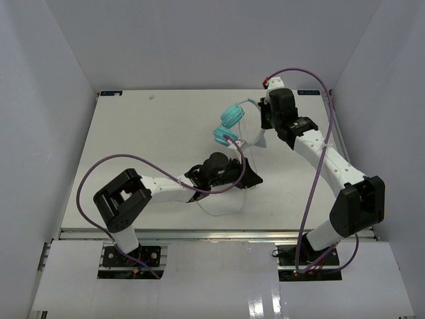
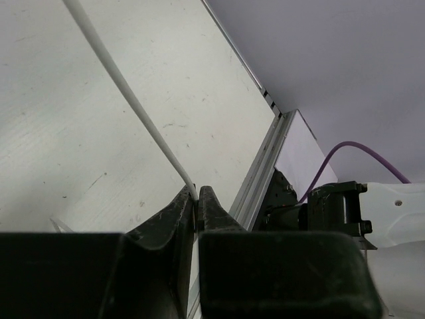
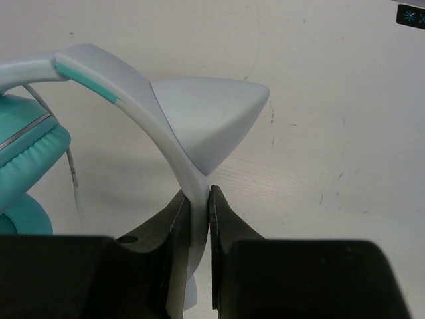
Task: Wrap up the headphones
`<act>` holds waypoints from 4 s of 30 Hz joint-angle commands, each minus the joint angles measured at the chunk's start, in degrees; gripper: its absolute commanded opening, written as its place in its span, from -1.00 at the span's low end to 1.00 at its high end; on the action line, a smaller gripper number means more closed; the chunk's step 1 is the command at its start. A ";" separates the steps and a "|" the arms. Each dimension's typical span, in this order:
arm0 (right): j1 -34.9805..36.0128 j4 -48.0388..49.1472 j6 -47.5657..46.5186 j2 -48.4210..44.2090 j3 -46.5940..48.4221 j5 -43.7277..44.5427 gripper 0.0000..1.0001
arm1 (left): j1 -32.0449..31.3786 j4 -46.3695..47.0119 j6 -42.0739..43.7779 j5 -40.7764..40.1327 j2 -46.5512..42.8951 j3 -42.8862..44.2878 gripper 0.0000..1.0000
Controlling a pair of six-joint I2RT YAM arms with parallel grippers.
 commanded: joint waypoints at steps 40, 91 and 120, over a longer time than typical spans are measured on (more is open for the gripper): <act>-15.08 0.11 10.88 -4.34 10.11 -41.55 -0.85 | -0.16 -2.12 19.27 -12.41 -15.35 -12.75 -0.71; -15.52 -9.00 3.67 -17.70 5.66 -67.02 -0.85 | 26.15 0.74 26.99 -0.81 -5.85 -2.31 -0.58; -15.52 -9.67 3.61 -18.81 4.99 -67.23 -0.85 | 34.81 -2.41 28.30 0.59 -1.32 0.77 -0.58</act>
